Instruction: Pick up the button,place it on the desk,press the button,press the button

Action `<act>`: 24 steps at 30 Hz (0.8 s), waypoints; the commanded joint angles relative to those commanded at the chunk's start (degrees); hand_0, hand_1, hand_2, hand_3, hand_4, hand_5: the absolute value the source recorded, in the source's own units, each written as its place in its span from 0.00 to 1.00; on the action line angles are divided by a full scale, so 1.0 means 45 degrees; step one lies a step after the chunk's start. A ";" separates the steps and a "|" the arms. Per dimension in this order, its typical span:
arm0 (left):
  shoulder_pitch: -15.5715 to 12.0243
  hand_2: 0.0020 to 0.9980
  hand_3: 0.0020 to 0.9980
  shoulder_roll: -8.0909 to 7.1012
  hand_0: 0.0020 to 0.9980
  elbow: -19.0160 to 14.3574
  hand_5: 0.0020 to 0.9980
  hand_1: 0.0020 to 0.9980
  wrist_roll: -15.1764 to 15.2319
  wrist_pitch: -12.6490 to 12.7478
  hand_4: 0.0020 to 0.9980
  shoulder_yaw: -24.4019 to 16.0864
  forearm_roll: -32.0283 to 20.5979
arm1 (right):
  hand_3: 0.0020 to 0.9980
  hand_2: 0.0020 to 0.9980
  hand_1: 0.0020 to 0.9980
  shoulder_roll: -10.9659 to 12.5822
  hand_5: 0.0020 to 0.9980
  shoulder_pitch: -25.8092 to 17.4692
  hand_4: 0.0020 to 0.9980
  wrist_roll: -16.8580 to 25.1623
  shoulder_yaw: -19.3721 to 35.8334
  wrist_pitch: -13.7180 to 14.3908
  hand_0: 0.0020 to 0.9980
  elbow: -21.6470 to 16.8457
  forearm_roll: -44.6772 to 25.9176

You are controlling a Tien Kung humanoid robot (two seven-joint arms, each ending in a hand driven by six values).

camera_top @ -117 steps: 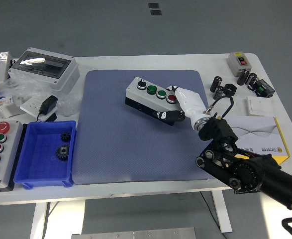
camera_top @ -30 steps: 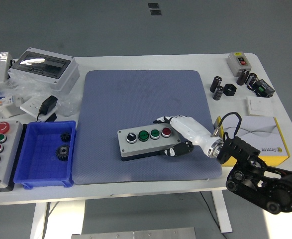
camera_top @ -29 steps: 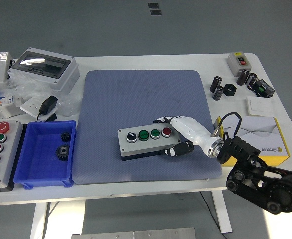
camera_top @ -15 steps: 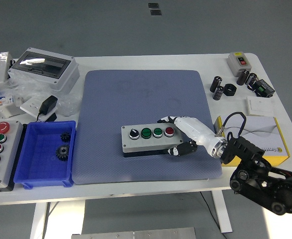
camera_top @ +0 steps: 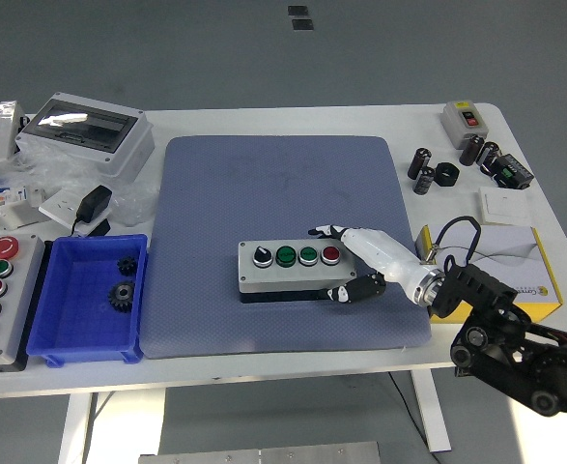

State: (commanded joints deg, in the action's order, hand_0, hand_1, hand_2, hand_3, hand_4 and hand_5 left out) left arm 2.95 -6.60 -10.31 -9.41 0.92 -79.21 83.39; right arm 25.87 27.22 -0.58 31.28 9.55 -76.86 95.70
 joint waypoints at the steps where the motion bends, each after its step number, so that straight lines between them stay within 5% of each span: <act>1: 0.0000 0.53 0.60 0.0000 0.63 0.0000 0.45 0.60 -0.0001 -0.0001 0.63 0.0003 0.0001 | 0.92 0.85 0.82 0.0002 0.17 -0.0009 0.75 0.0013 0.0032 -0.0077 0.88 -0.0013 -0.0034; 6: 0.0004 0.53 0.60 0.0002 0.63 0.0000 0.45 0.60 -0.0013 -0.0007 0.63 0.0016 0.0016 | 0.92 0.85 0.82 0.0043 0.17 -0.0099 0.75 0.0129 0.0244 -0.0367 0.88 -0.0120 -0.0318; 7: 0.0006 0.53 0.60 0.0000 0.63 0.0000 0.45 0.60 -0.0014 -0.0008 0.63 0.0016 0.0022 | 1.00 0.93 0.90 0.0057 0.23 -0.0126 0.79 0.0154 0.0270 -0.0371 0.92 -0.0151 -0.0381; 12: 0.0014 0.53 0.60 -0.0012 0.63 0.0000 0.45 0.60 -0.0006 -0.0011 0.63 0.0013 0.0054 | 1.00 0.93 0.90 0.0137 0.23 -0.0247 0.79 0.0304 0.0402 -0.0359 0.92 -0.0301 -0.0672; 13: 0.0016 0.53 0.60 -0.0014 0.63 0.0000 0.45 0.60 -0.0005 -0.0012 0.62 0.0015 0.0058 | 1.00 1.00 0.95 0.0154 0.24 -0.0269 0.80 0.0328 0.0427 -0.0351 0.97 -0.0341 -0.0717; 24: 0.0029 0.53 0.60 -0.0013 0.63 0.0000 0.45 0.60 0.0002 -0.0022 0.62 0.0058 0.0046 | 1.00 1.00 0.96 0.0299 0.24 -0.0391 0.81 0.0312 0.0508 -0.0285 0.99 -0.0643 -0.0907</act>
State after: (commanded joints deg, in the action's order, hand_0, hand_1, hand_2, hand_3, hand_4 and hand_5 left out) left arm 3.07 -6.66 -10.31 -9.40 0.83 -78.95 83.59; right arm 27.22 25.46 0.82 33.57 8.27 -79.75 91.62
